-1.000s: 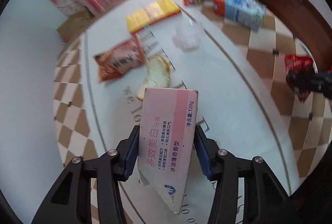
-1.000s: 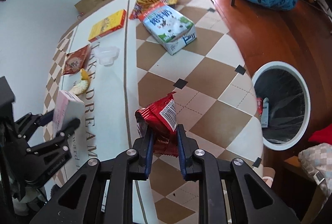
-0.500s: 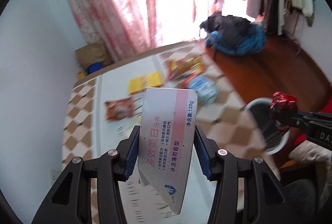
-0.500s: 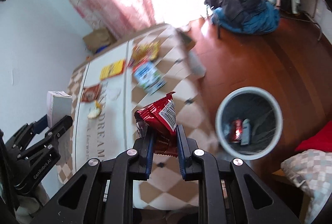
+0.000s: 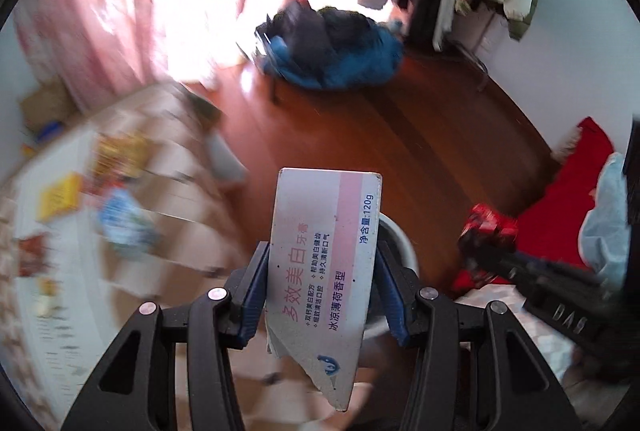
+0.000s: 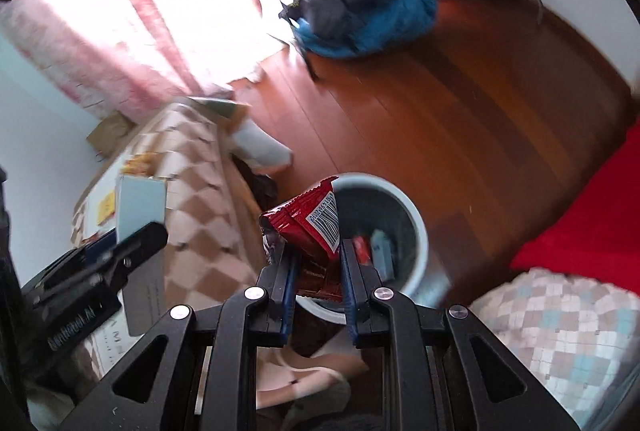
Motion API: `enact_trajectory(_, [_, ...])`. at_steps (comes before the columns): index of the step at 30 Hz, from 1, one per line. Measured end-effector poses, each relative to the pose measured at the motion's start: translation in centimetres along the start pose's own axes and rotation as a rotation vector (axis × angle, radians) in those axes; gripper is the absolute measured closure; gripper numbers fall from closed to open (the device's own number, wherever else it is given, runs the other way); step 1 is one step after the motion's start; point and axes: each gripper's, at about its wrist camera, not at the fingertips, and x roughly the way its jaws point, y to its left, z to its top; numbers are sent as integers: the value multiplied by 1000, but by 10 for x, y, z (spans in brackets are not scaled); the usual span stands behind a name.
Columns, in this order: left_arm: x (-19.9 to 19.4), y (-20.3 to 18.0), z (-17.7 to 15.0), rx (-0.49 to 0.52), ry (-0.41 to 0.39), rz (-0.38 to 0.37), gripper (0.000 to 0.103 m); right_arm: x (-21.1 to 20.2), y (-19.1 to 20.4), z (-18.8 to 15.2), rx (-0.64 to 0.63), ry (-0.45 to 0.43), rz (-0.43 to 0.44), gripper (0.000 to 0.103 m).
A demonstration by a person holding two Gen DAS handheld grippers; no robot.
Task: Collect trash
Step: 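Carry the box and red wrapper over the bin and release both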
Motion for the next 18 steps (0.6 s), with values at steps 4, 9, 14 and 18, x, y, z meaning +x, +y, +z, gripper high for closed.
enact_trajectory(4, [68, -10, 7, -34, 140, -77, 56, 55, -48, -7, 78, 110, 6, 82])
enact_trajectory(9, [135, -15, 13, -45, 281, -87, 52, 117, -81, -10, 123, 198, -6, 82])
enact_trajectory(14, [171, -15, 11, -28, 354, -29, 51, 163, -98, -3, 151, 234, -8, 82])
enact_trajectory(18, [183, -18, 10, -25, 382, 4, 45, 189, -99, 2, 159, 262, -11, 81])
